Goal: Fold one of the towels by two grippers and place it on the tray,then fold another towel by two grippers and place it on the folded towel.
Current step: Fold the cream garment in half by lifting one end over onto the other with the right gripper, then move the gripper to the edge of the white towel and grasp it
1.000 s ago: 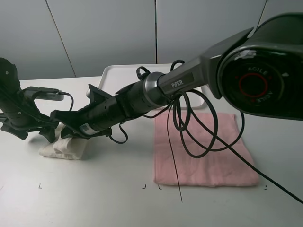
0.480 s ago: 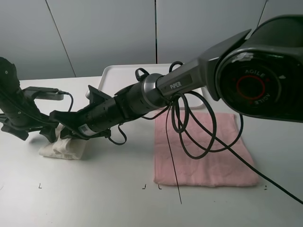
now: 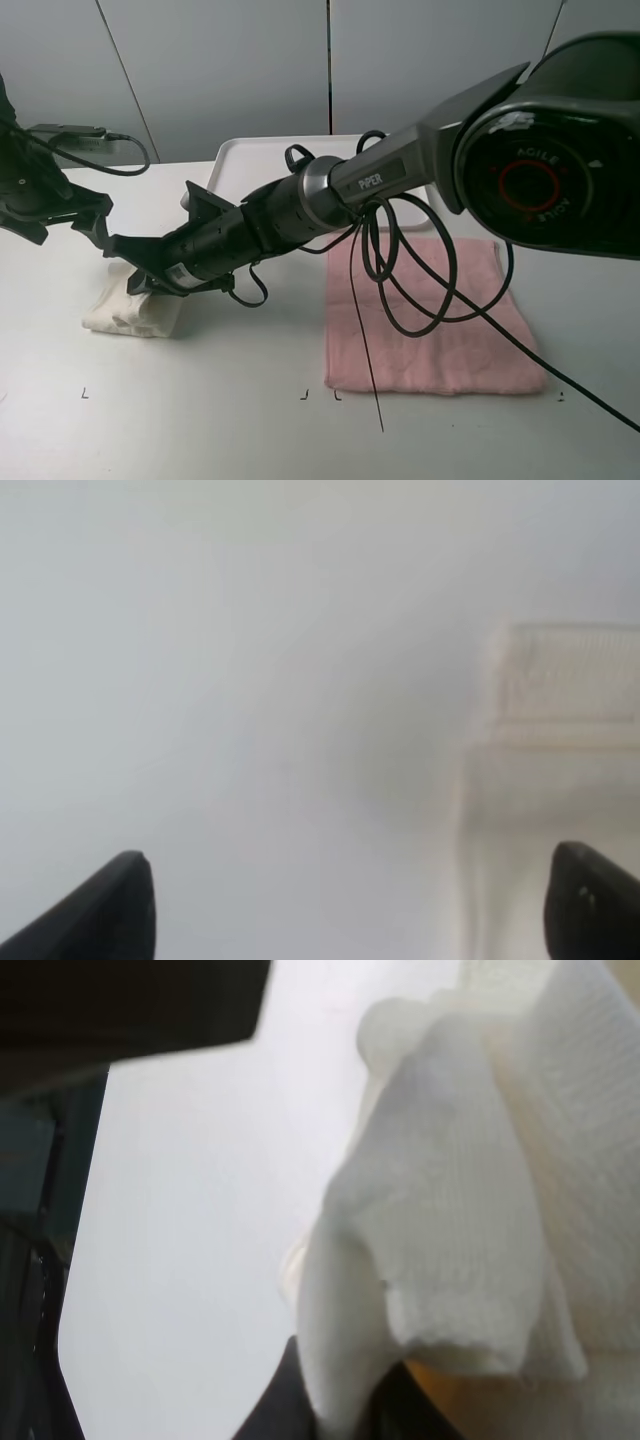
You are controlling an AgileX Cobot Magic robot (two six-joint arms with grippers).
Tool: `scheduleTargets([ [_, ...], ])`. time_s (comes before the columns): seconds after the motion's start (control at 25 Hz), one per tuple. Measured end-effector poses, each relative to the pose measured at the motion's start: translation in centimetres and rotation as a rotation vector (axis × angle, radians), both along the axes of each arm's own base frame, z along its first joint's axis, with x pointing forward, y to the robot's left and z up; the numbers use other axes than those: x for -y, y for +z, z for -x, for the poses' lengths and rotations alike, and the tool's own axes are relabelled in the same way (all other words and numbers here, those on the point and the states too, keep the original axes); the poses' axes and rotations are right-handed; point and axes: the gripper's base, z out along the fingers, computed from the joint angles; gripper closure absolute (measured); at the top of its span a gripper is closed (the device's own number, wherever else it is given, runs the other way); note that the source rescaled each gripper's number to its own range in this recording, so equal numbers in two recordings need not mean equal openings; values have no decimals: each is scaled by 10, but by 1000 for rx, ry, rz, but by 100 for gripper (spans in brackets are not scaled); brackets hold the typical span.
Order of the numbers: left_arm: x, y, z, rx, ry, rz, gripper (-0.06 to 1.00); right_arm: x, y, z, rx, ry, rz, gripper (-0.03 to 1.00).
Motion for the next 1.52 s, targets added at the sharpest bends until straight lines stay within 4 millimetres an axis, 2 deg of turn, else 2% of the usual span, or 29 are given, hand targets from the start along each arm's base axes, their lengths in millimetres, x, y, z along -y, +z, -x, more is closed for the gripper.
scheduleTargets([
  [0.12, 0, 10, -6, 6, 1, -4, -5, 0, 0, 0, -28, -18, -2, 89],
  [0.28, -1, 24, -14, 18, -10, -11, -5, -1, 2, 0, -57, -34, -11, 68],
  [0.44, -1, 40, -23, 53, -30, -16, -5, -9, 14, -3, -61, -34, -54, 57],
  [0.64, -1, 43, -25, 53, -47, -19, -5, -27, 37, -3, -21, -9, -121, 44],
  [0.76, -1, 43, -25, 53, -53, -21, -5, -31, 43, -3, -13, 14, -146, 33],
  [0.88, 0, 43, -25, 55, -53, -17, -5, -19, 40, -13, -22, 47, -114, 31],
  [1.12, 0, 43, -25, 62, -49, -7, -5, 17, 31, -44, -71, 36, 3, 31],
  [1.32, 0, 43, -25, 62, -49, -6, -5, 26, 23, -44, -91, 59, 114, 29],
  [1.52, 1, 43, -25, 62, -48, -4, -5, 28, 20, -44, -90, 59, 147, 19],
])
